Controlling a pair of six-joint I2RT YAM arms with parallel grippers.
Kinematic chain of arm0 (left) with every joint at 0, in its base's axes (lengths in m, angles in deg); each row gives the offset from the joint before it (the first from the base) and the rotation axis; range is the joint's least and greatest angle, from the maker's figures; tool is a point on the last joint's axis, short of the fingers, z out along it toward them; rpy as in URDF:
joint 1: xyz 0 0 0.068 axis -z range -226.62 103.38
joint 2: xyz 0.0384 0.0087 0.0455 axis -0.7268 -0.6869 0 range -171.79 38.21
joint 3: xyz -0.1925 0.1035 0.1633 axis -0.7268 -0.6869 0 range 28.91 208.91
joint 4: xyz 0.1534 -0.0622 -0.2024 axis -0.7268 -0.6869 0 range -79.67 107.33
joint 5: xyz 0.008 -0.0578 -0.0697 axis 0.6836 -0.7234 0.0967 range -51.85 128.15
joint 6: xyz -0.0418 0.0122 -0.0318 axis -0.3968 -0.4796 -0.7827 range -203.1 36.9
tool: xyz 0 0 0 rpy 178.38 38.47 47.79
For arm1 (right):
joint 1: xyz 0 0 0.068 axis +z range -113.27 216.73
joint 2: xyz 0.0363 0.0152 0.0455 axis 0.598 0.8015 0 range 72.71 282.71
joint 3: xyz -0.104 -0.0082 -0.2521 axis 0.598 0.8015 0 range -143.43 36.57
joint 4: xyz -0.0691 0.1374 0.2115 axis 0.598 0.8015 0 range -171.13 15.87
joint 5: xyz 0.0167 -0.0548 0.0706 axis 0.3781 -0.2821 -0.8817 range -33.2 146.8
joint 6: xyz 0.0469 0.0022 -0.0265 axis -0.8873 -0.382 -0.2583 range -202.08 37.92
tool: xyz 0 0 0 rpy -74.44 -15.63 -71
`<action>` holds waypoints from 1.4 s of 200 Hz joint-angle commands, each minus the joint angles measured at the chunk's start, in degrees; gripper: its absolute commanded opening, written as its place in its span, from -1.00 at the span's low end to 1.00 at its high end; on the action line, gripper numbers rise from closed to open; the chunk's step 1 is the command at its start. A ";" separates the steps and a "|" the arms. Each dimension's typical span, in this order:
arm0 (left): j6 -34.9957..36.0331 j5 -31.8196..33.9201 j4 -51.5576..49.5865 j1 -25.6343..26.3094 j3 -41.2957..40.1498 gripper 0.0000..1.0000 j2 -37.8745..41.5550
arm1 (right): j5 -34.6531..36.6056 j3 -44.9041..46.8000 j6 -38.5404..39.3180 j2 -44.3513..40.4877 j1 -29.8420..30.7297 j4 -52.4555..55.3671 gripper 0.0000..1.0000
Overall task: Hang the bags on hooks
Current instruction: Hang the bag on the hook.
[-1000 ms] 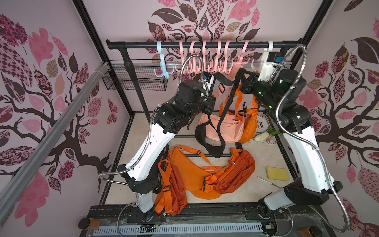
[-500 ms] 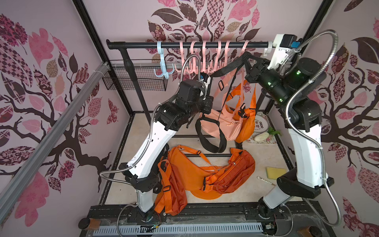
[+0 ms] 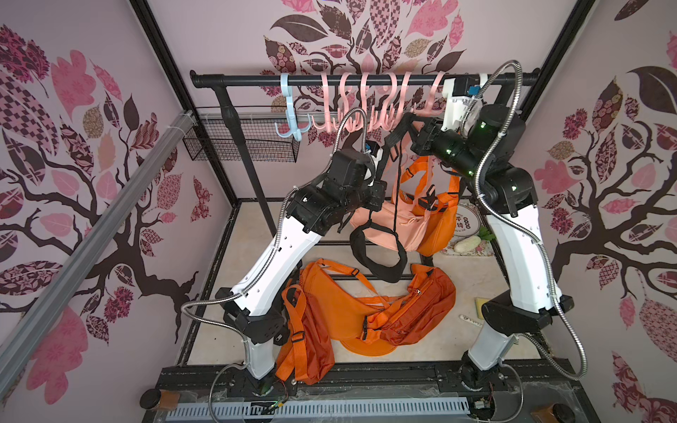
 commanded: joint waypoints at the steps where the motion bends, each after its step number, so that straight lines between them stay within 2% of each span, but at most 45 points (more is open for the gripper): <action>1: -0.60 0.22 2.07 0.22 -2.16 -1.00 1.25 | 2.63 0.72 0.49 -0.56 -0.20 0.76 -1.00; 33: -1.00 -0.57 1.89 0.22 -2.72 -1.00 0.22 | 4.08 5.60 1.06 -1.89 -0.22 -0.15 -1.00; 86: -0.63 -0.68 1.88 -0.04 -4.70 -1.00 -0.17 | 6.31 7.21 1.35 -2.63 -0.21 0.80 -1.00; 117: -1.04 -1.77 2.51 0.11 -6.49 -1.00 -0.37 | 9.95 16.23 0.92 -7.46 -0.23 -3.29 -1.00; 139: -0.71 0.67 3.31 0.18 -7.25 -1.00 0.66 | 9.91 21.95 0.69 -10.34 -0.25 -7.00 -1.00; 157: -0.06 3.04 4.26 0.09 -6.50 -1.00 1.69 | 8.69 21.40 0.68 -10.22 -0.27 -6.79 -1.00; 186: 0.82 4.44 1.65 0.14 0.82 -1.00 0.36 | 8.37 20.23 0.64 -9.57 -0.22 -5.86 -1.00; 238: 1.32 7.80 3.17 0.99 2.05 -1.00 1.74 | 8.27 22.20 0.27 -10.28 -0.21 -6.30 -1.00; 280: 3.32 12.48 2.79 5.55 3.20 -1.00 2.03 | 7.75 23.42 -0.08 -10.33 -0.21 -6.68 -1.00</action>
